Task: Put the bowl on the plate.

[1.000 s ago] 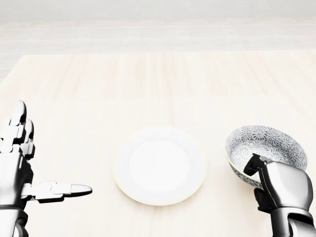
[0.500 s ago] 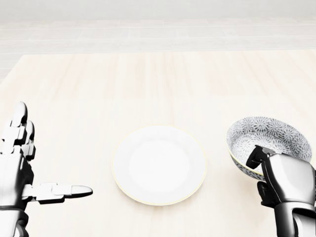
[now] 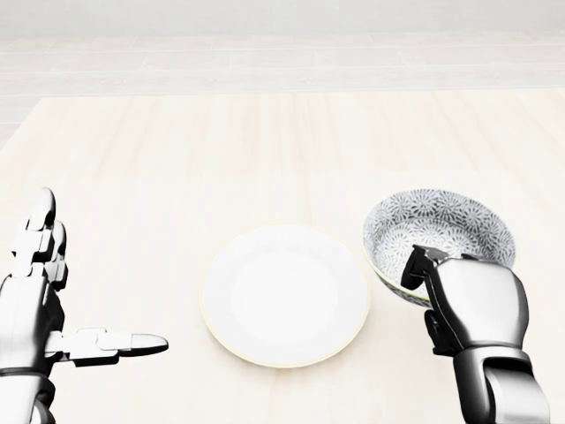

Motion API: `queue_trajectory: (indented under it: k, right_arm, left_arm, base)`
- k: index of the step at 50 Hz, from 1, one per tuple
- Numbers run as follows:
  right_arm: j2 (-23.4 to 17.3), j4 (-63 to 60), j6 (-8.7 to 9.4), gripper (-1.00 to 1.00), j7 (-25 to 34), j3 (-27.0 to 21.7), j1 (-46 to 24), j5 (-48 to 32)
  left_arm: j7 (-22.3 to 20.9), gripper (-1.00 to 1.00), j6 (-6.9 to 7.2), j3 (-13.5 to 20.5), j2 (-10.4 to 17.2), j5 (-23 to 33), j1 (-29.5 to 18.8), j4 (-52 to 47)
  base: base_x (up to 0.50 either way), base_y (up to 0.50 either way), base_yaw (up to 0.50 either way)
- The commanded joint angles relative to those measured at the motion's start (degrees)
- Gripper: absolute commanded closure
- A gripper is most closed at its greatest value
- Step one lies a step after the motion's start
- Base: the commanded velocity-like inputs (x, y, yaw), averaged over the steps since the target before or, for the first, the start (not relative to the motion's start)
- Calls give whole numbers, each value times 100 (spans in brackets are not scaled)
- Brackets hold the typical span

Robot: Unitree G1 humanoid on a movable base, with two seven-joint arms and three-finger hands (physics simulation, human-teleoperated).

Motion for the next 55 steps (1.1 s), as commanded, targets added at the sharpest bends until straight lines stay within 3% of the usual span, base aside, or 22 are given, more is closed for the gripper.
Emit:
queue_trajectory:
  k: [1,55]
  right_arm:
    - [207,-328,0,46,100,325,-97,-495]
    - [938,-297,0,47,244,1500,-217,-885]
  left_arm:
    - [-9,-100,0,5,9,5,-1,25]
    - [-15,-100,0,17,59,-30,-54,490]
  base:
    - [0,0,0]
    - [0,0,0]
